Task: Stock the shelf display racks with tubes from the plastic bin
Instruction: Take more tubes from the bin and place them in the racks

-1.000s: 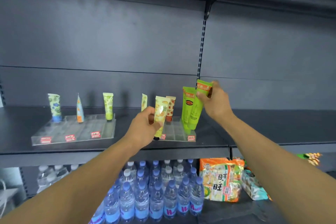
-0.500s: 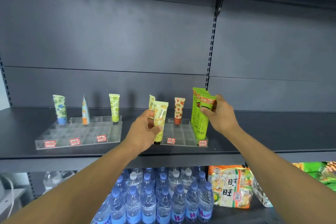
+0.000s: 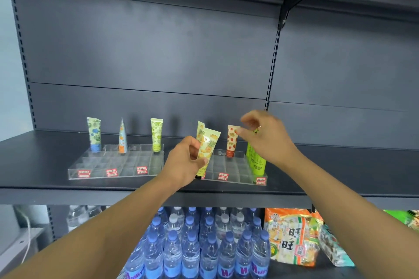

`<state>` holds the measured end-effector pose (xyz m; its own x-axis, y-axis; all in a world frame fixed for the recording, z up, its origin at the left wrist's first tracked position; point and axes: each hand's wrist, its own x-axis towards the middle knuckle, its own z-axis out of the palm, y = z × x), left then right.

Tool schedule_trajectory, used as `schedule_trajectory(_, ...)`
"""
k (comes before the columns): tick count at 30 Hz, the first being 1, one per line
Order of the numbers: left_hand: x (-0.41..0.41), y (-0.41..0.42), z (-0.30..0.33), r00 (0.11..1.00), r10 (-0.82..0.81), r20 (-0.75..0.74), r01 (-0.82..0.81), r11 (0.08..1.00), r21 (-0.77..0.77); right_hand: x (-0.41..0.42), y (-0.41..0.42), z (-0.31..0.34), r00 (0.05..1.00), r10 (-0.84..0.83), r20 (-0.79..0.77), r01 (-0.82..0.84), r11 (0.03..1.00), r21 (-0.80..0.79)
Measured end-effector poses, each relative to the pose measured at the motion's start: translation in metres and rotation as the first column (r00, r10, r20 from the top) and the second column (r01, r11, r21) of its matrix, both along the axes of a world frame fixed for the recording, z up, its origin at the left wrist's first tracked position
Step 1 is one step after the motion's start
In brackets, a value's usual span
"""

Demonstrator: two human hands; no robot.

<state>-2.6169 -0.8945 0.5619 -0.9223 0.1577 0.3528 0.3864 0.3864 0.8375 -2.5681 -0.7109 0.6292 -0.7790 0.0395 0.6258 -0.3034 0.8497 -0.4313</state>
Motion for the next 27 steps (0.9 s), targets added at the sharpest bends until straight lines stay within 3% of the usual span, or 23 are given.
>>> schedule_trajectory(2, 0.003, 0.001, 0.004, 1.000, -0.012, -0.012, 0.012, 1.000, 0.017, -0.002, -0.015, 0.002, 0.981, 0.132, 0.143, -0.134, 0.991, 0.005)
schedule_trajectory(4, 0.005, 0.002, 0.007, 0.999, -0.025, -0.030, 0.026, 0.999, 0.029, -0.006, -0.028, 0.002, 0.966, 0.187, 0.180, -0.189, 0.982, -0.005)
schedule_trajectory(12, -0.007, -0.004, 0.015, 0.996, -0.022, -0.086, 0.020, 1.000, -0.018, -0.036, -0.044, 0.007, 0.989, 0.053, 0.141, -0.066, 0.994, 0.090)
schedule_trajectory(18, -0.036, -0.033, -0.001, 0.999, 0.043, -0.027, -0.049, 0.951, -0.306, -0.079, -0.035, 0.008, 0.986, -0.169, -0.007, 0.168, 0.974, 0.154)
schedule_trajectory(23, -0.053, -0.039, -0.012, 0.994, -0.082, -0.071, 0.029, 0.832, -0.554, -0.113, -0.037, -0.001, 0.948, -0.316, -0.031, 0.306, 0.887, 0.345)
schedule_trajectory(27, -0.063, -0.043, -0.010, 0.983, -0.175, -0.058, 0.096, 0.752, -0.653, -0.138, -0.044, -0.005, 0.936, -0.349, -0.036, 0.322, 0.811, 0.489)
